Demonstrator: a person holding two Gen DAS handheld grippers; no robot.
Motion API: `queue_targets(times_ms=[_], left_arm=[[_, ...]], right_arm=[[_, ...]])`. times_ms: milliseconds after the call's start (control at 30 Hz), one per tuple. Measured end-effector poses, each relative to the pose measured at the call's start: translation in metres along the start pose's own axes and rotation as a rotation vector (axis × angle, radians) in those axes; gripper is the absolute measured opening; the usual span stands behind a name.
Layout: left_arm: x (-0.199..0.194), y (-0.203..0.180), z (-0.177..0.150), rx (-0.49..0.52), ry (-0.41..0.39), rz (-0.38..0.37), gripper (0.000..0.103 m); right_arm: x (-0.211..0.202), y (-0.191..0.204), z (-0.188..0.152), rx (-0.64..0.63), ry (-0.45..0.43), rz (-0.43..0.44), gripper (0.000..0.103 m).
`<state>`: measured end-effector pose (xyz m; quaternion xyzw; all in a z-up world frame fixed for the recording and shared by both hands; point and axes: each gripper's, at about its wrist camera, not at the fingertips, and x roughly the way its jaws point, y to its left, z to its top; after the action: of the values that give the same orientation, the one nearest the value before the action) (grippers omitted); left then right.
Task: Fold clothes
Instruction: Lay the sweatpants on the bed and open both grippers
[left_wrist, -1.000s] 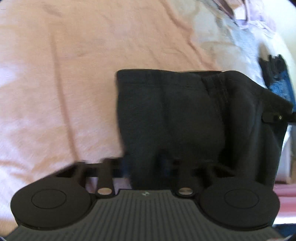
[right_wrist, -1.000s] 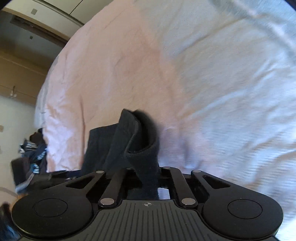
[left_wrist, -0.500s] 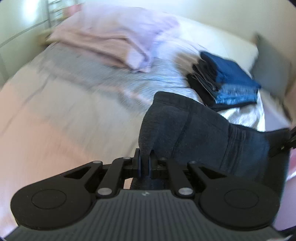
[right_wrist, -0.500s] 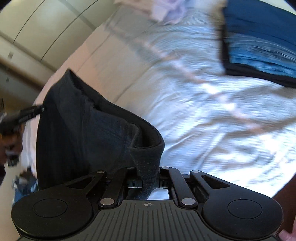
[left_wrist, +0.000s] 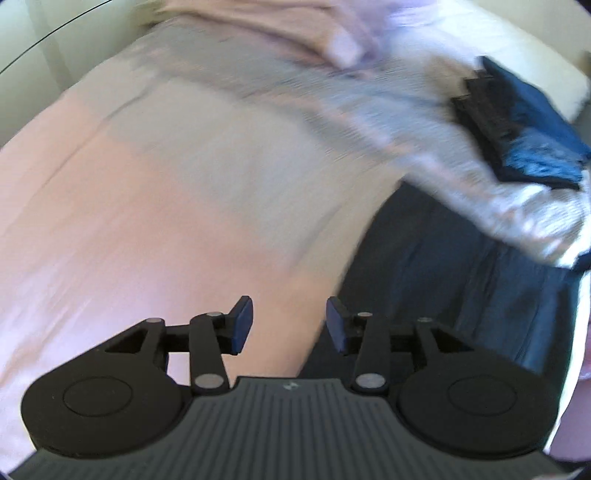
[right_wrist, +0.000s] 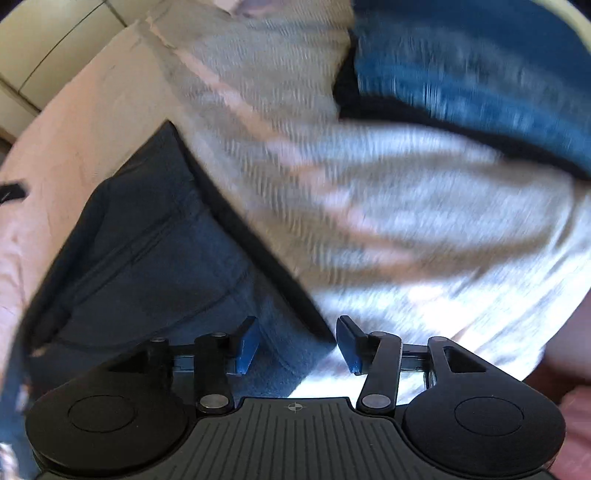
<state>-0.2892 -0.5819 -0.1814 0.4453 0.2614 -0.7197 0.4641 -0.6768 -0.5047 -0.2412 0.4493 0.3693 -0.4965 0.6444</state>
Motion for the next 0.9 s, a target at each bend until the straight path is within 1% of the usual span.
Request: queue_targets(times_ms=[100, 133, 200, 267, 300, 333, 400, 433, 500, 600, 667, 700, 733, 767, 800, 900], left_arm=[[-0.044, 0.037, -0.065, -0.081, 0.068, 0.097, 0.046], [-0.059, 0.049, -0.089, -0.106, 0.093, 0.127, 0.047], [-0.087, 0.068, -0.141, -0.142, 0.151, 0.184, 0.048], [-0.113, 0.085, -0.192, -0.163, 0.209, 0.245, 0.053], [-0.124, 0.091, -0.218, -0.154, 0.245, 0.278, 0.058], [-0.135, 0.097, -0.244, -0.144, 0.281, 0.31, 0.061], [-0.151, 0.103, -0.293, -0.129, 0.341, 0.324, 0.061], [-0.157, 0.105, -0.314, -0.128, 0.362, 0.312, 0.061], [-0.163, 0.109, -0.356, -0.117, 0.386, 0.258, 0.061], [-0.164, 0.12, -0.368, -0.106, 0.363, 0.185, 0.061], [-0.165, 0.127, -0.375, -0.099, 0.347, 0.136, 0.058], [-0.165, 0.131, -0.379, -0.095, 0.339, 0.111, 0.045], [-0.166, 0.135, -0.383, -0.092, 0.332, 0.087, 0.02], [-0.166, 0.138, -0.387, -0.088, 0.324, 0.063, 0.011], [-0.166, 0.142, -0.391, -0.085, 0.316, 0.038, 0.004], [-0.167, 0.153, -0.402, -0.074, 0.292, -0.035, 0.003]], right_arm=[[-0.015, 0.027, 0.009, -0.146, -0.065, -0.052, 0.05], [-0.016, 0.037, 0.012, -0.18, -0.075, -0.038, 0.05], [-0.014, 0.063, 0.017, -0.231, -0.074, 0.025, 0.05], [-0.008, 0.092, 0.02, -0.282, -0.068, 0.066, 0.05], [-0.006, 0.109, 0.02, -0.312, -0.066, 0.085, 0.05], [-0.002, 0.125, 0.02, -0.335, -0.061, 0.098, 0.05], [0.005, 0.158, 0.017, -0.376, -0.051, 0.118, 0.05], [0.008, 0.173, 0.013, -0.392, -0.048, 0.127, 0.05], [0.016, 0.199, 0.006, -0.414, -0.032, 0.13, 0.05], [0.034, 0.236, -0.003, -0.431, 0.002, 0.111, 0.05], [0.045, 0.258, -0.01, -0.44, 0.027, 0.093, 0.05], [0.049, 0.268, -0.014, -0.446, 0.037, 0.077, 0.05], [0.052, 0.278, -0.018, -0.459, 0.043, 0.057, 0.05], [0.054, 0.287, -0.022, -0.472, 0.049, 0.036, 0.05], [0.056, 0.292, -0.024, -0.479, 0.055, 0.022, 0.05], [0.058, 0.304, -0.026, -0.49, 0.058, -0.004, 0.05]])
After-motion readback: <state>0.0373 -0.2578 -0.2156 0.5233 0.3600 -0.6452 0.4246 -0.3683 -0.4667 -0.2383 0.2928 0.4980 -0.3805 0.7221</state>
